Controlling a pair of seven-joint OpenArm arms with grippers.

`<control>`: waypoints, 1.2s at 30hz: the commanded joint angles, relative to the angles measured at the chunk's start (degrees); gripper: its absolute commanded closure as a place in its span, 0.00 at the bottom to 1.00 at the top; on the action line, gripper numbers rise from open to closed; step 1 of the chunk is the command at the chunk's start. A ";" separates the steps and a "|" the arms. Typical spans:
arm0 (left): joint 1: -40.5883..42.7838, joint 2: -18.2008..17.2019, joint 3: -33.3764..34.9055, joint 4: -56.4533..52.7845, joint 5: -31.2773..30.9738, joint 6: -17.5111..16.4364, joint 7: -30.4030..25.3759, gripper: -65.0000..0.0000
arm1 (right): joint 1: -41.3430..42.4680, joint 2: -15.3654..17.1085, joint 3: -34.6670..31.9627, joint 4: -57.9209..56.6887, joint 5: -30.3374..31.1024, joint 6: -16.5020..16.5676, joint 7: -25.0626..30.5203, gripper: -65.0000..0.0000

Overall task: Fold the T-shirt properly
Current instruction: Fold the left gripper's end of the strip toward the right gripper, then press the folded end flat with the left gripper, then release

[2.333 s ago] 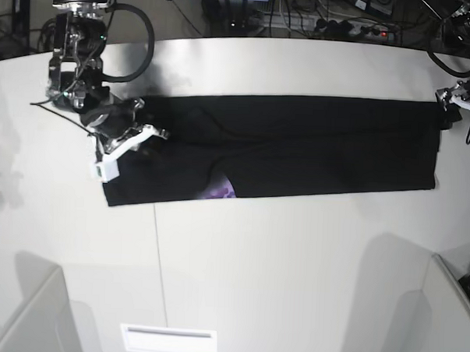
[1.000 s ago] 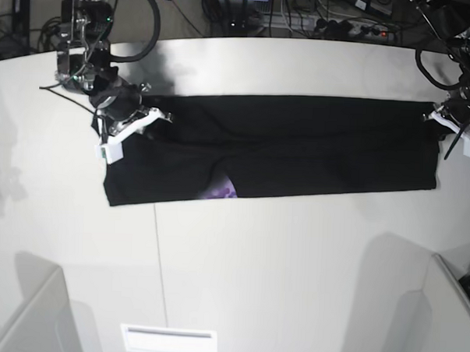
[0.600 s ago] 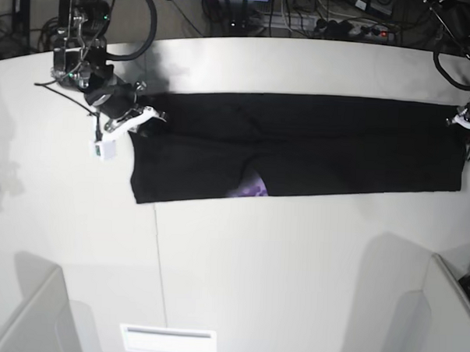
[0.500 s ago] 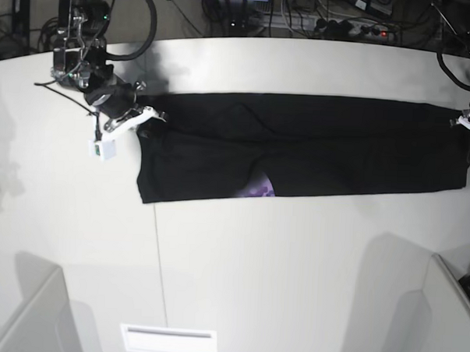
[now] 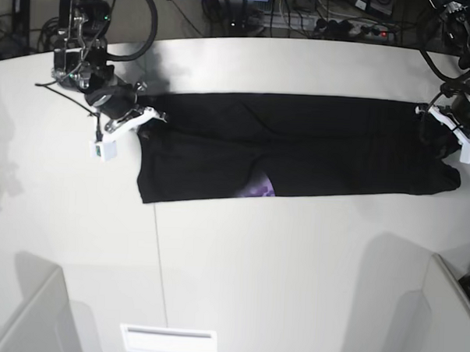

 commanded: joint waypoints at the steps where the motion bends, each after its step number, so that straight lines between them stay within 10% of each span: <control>1: -0.10 -0.58 0.35 1.78 -0.82 0.34 -1.06 1.00 | 0.52 0.35 0.19 1.12 0.57 0.35 0.87 1.00; 36: 1.21 4.79 19.60 6.26 -0.82 6.14 -0.97 1.00 | 0.34 0.35 0.19 0.68 0.65 0.35 0.87 1.00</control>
